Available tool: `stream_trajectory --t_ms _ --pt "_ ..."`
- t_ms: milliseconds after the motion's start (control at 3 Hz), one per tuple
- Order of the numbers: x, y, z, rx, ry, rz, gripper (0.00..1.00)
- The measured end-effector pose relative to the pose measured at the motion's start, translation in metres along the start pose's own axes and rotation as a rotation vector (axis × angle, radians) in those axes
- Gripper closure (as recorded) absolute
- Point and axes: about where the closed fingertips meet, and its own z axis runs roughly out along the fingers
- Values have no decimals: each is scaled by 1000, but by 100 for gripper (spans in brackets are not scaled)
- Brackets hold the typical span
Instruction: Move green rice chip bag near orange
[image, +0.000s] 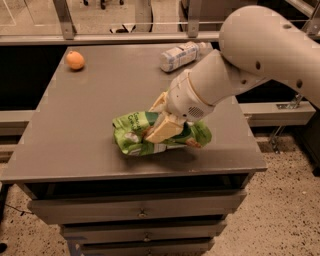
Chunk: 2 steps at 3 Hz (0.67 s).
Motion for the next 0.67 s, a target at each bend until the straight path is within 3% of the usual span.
stream_trajectory --t_ms 333,667 --pt "6 -30 -47 105 57 8 100" --pt "6 -30 -47 105 57 8 100"
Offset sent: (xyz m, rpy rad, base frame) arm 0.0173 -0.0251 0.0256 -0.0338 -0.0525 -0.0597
